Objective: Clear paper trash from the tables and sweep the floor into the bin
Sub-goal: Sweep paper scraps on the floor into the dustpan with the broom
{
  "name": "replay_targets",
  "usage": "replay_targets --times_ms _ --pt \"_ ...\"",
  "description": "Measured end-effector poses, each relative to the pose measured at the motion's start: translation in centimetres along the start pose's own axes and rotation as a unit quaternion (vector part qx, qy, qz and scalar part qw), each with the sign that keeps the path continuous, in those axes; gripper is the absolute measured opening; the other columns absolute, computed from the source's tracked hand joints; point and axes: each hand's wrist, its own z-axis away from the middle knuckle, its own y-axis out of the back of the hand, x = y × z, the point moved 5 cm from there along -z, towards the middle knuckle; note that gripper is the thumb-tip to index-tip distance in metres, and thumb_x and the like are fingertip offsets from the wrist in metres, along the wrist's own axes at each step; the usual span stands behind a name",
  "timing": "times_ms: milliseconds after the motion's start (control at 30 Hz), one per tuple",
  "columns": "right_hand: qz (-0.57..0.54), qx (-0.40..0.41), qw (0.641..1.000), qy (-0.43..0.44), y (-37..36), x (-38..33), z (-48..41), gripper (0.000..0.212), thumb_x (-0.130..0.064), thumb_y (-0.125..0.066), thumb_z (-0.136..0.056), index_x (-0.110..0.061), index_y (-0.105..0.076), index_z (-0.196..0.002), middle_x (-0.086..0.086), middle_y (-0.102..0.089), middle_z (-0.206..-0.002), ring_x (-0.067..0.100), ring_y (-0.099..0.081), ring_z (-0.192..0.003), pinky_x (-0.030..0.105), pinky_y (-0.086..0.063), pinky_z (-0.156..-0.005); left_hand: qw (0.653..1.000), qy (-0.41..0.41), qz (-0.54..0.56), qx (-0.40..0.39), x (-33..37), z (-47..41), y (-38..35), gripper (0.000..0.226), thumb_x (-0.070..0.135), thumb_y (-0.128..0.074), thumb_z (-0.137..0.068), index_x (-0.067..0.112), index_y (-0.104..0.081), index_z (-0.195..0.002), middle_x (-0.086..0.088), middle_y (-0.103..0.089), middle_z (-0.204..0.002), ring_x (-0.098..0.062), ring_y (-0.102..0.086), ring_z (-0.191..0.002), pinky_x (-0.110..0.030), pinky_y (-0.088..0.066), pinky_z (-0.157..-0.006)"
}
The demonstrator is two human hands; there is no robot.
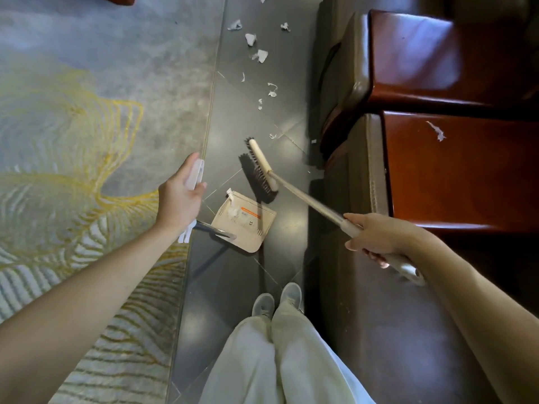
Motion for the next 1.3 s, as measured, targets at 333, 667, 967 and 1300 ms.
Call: replay_targets --times_ms 333,667,967,1300 --pt "0.049 0.134 0.988 -0.049 5.6 3.9 -7.5 0.069 -0.01 -0.057 -0.089 -0.019 -0.025 -0.149 0.005 -0.054 -0.095 0.018 -0.062 -0.073 0.021 -0.045 -0.044 0.999 -0.024 -0.02 -0.033 6.8 -5.9 -7.6 0.054 0.01 -0.059 -0.089 0.029 -0.047 -0.138 -0.004 -0.062 -0.122 -0.022 -0.055 -0.108 -0.016 -0.035 -0.083" --pt "-0.083 -0.034 0.995 -0.046 5.8 4.0 -9.1 0.074 -0.013 -0.061 -0.09 -0.026 -0.022 -0.152 0.011 -0.059 -0.105 0.018 -0.058 -0.076 0.031 -0.054 -0.071 0.998 -0.028 -0.038 -0.036 10.1 -11.7 -12.1 0.055 0.012 -0.06 -0.089 0.032 -0.047 -0.139 0.006 -0.059 -0.13 -0.016 -0.053 -0.116 -0.005 -0.029 -0.084" --pt "-0.124 -0.042 0.991 -0.036 12.4 -1.7 -4.9 0.055 -0.011 -0.059 -0.093 -0.024 -0.038 -0.143 0.007 -0.057 -0.077 0.009 -0.046 -0.051 0.021 -0.042 -0.045 0.998 -0.033 -0.025 -0.043 9.0 -14.6 -10.1 0.055 0.013 -0.059 -0.089 0.035 -0.046 -0.137 0.001 -0.061 -0.127 -0.02 -0.056 -0.113 -0.017 -0.036 -0.087" --pt "0.035 0.132 0.991 -0.018 19.3 -11.9 -13.4 0.054 -0.008 -0.053 -0.093 -0.016 -0.033 -0.142 0.008 -0.059 -0.085 0.018 -0.059 -0.064 0.023 -0.044 -0.048 0.998 -0.033 -0.006 -0.043 7.8 -26.2 -7.2 0.058 0.01 -0.061 -0.09 0.034 -0.044 -0.14 -0.002 -0.06 -0.127 -0.017 -0.055 -0.113 -0.009 -0.032 -0.084"
